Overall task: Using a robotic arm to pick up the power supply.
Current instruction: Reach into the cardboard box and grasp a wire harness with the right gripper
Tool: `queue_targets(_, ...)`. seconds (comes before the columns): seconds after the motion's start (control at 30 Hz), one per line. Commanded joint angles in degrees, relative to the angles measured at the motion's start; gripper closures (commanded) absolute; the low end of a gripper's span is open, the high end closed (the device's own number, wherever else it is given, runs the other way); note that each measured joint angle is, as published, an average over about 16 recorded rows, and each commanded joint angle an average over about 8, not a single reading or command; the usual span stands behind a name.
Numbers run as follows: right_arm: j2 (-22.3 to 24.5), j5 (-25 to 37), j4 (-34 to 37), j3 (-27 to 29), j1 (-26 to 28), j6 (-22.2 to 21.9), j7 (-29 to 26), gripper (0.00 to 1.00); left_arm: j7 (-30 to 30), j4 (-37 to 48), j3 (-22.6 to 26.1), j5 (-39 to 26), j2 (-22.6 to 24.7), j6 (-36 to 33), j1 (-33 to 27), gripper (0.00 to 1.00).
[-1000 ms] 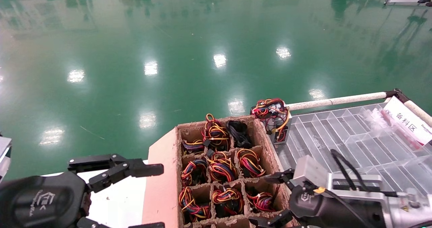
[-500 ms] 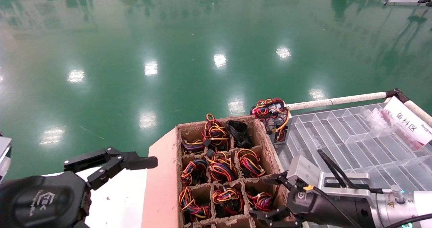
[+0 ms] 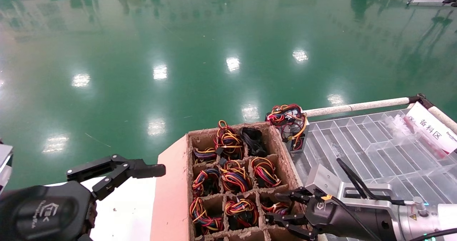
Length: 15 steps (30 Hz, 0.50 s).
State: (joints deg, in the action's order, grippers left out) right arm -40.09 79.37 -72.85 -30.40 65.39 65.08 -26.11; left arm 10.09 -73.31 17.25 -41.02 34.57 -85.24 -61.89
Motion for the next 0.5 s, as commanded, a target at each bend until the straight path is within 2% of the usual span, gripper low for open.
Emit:
queue_targets(0.03, 0.2, 0.1, -0.2, 0.0, -0.1, 0.0, -0.2, 1.0, 0.0, 0.0, 0.0, 0.0, 0.0, 0.0, 0.0, 0.0)
queue_targets(0.5, 1.0, 1.0, -1.3, -0.2, -0.3, -0.4, -1.6, 1.0, 0.0, 0.0, 0.0, 0.0, 0.0, 0.0, 0.0, 0.0)
